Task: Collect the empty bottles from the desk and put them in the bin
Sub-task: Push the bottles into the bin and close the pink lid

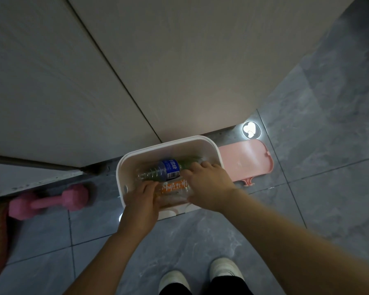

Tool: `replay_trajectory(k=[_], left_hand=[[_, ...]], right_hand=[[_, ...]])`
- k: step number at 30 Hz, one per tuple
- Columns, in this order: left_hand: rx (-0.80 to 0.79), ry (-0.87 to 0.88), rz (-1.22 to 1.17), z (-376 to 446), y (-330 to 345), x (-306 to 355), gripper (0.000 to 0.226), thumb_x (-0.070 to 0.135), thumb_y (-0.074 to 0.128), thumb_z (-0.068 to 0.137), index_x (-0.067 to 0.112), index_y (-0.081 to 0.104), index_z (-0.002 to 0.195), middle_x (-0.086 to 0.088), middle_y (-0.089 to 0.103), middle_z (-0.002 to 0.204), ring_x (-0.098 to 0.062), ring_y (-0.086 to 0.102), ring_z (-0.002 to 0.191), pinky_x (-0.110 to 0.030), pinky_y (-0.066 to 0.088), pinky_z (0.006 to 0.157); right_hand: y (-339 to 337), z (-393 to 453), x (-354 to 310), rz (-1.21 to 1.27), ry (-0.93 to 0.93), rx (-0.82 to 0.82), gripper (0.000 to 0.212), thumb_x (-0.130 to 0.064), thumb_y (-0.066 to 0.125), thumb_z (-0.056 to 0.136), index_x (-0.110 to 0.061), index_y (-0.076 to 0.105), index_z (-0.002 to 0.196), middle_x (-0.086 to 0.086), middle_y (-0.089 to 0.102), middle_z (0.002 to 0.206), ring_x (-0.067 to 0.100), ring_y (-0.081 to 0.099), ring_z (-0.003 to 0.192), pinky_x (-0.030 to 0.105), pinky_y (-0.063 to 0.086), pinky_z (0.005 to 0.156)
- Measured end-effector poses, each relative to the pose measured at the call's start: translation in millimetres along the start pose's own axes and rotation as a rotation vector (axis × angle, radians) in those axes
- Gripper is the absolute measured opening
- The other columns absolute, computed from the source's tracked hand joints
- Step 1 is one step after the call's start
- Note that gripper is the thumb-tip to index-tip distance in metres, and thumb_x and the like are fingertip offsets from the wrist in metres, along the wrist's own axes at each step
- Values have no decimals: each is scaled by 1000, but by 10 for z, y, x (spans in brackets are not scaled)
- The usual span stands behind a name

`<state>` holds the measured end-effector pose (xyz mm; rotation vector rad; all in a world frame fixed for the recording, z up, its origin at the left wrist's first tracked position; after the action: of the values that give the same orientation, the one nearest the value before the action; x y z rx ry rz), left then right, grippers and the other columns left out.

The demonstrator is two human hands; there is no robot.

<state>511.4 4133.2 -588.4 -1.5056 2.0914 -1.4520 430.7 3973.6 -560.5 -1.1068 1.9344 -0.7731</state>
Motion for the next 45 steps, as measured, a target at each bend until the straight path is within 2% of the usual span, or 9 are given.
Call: replay_trajectory(k=[4, 8, 19, 23, 26, 30, 35, 40, 45], left_hand=[[-7, 3, 24, 41, 31, 10, 41, 17, 47, 93, 12, 45, 133, -5, 46, 140, -23, 44, 127, -34, 20, 113], [-42, 3, -11, 75, 38, -11, 43, 15, 49, 91, 12, 45, 134, -6, 45, 141, -24, 46, 125, -32, 32, 109], [-89, 8, 13, 130, 63, 32, 48, 16, 48, 92, 15, 36, 139, -6, 39, 145, -24, 44, 127, -34, 35, 108], [-23, -12, -27, 96, 32, 60, 44, 13, 45, 93, 13, 39, 137, -9, 43, 143, -25, 44, 127, -30, 28, 107], [64, 0, -125, 25, -31, 68, 38, 11, 44, 94, 12, 46, 132, -9, 50, 136, -24, 48, 122, -19, 25, 97], [164, 0, -191, -120, -136, 4, 34, 7, 49, 92, 8, 54, 125, -14, 56, 128, -27, 55, 113, -30, 40, 93], [249, -84, -211, -290, -164, -129, 28, -2, 54, 88, -3, 61, 115, -19, 63, 116, -32, 61, 102, -36, 44, 87], [354, -100, -174, -288, -182, -245, 26, -2, 56, 86, 1, 62, 111, -18, 64, 109, -20, 55, 83, -28, 42, 75], [420, -70, -76, -192, -161, -255, 27, -5, 63, 80, 0, 64, 107, -19, 61, 97, -28, 57, 79, 0, 35, 77]], right_hand=[[-20, 21, 31, -10, 1, 9, 53, -39, 61, 83, -21, 47, 131, 5, 57, 122, 25, 54, 111, 42, 43, 98], [-52, 36, 40, -60, -18, 29, 51, -40, 60, 83, -23, 49, 130, 4, 58, 120, 24, 54, 110, 40, 42, 98], [-62, 80, 52, -115, -48, 68, 56, -41, 61, 82, -25, 47, 134, 5, 56, 125, 26, 51, 116, 45, 39, 105], [-55, 51, 32, -95, -42, 84, 51, -34, 59, 85, -23, 48, 133, 6, 55, 124, 26, 50, 116, 44, 37, 105], [-133, -23, 72, 45, -32, 167, 43, -34, 53, 88, -22, 51, 129, 5, 57, 122, 24, 53, 112, 41, 40, 102], [-185, -218, 322, 364, 136, 337, 35, -32, 52, 91, -21, 56, 124, 1, 59, 121, 18, 59, 99, 28, 47, 82], [76, -436, 858, 637, 476, 560, 25, -23, 54, 92, -14, 63, 113, 4, 68, 110, 12, 58, 88, 15, 41, 73], [700, -462, 1190, 572, 654, 308, 26, -21, 53, 91, -12, 64, 113, 10, 68, 109, 26, 64, 95, 33, 50, 84], [1178, -259, 1309, 367, 632, 150, 33, -25, 46, 93, -16, 57, 122, 7, 61, 118, 26, 57, 108, 35, 49, 87]])
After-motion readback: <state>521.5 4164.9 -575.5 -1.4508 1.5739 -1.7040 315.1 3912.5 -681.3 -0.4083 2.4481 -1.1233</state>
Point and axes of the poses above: each hand's wrist, its own z-axis towards the middle knuckle, its own y-axis out of the palm, x = y × z, the point moved 1 cm from there along z, towards the middle knuckle
